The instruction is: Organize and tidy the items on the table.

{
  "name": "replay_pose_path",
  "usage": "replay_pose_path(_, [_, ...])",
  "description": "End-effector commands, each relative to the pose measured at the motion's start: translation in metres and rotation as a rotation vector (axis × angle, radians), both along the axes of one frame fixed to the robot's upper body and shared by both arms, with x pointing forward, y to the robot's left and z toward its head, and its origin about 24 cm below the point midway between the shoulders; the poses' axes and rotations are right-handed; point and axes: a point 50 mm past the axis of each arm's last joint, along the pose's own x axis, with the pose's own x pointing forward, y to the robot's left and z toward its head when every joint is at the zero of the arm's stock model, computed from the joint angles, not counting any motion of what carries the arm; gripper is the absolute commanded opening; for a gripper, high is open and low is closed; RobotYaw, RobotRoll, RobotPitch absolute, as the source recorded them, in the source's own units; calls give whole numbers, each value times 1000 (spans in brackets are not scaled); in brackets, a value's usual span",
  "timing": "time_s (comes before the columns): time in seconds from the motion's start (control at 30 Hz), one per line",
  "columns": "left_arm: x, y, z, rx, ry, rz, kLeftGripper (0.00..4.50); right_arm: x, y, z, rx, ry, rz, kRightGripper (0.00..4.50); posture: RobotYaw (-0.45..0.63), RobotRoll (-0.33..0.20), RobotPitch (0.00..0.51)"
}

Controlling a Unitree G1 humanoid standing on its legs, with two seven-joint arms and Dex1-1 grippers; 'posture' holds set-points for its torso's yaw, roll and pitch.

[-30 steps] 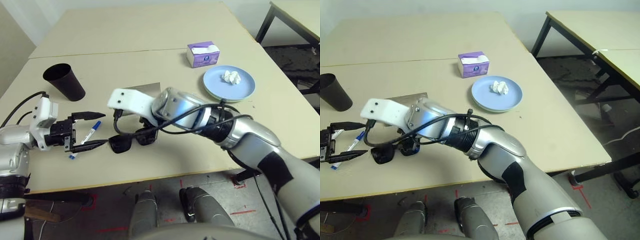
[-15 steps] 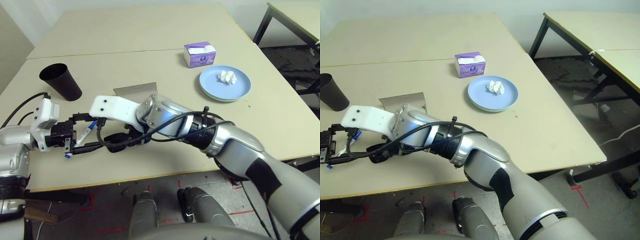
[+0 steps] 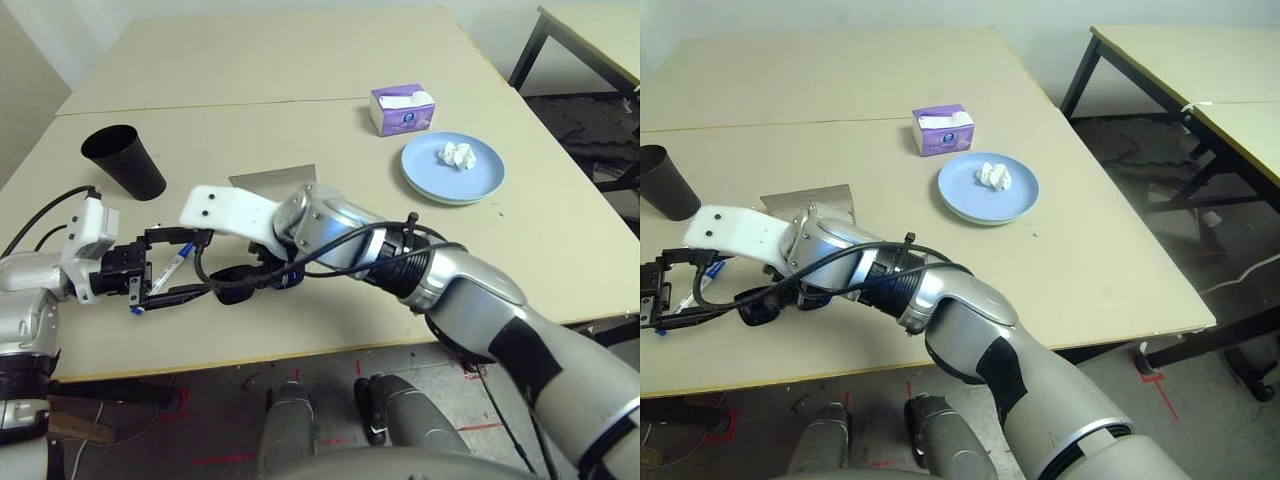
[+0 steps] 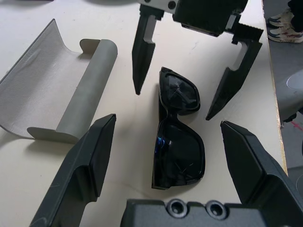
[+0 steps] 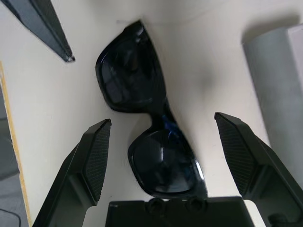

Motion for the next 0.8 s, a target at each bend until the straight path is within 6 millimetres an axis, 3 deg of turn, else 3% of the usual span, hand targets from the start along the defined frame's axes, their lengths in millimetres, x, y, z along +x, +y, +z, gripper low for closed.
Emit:
replay_pose_path(0.03, [-2,3,-2,10,9,10,4500,-5,6,-4,4,1,27,4460,-14,0,159])
replay_pose_path(0.47, [-3,3,-3,14,8,13,4500,-7,19,2,83,-2,32,4460,-4,0,162])
replay_pose_path(0.8, [1,3,-1,20,4,13,4500,-10,18,1,80,26,41,4460,-18,0,161])
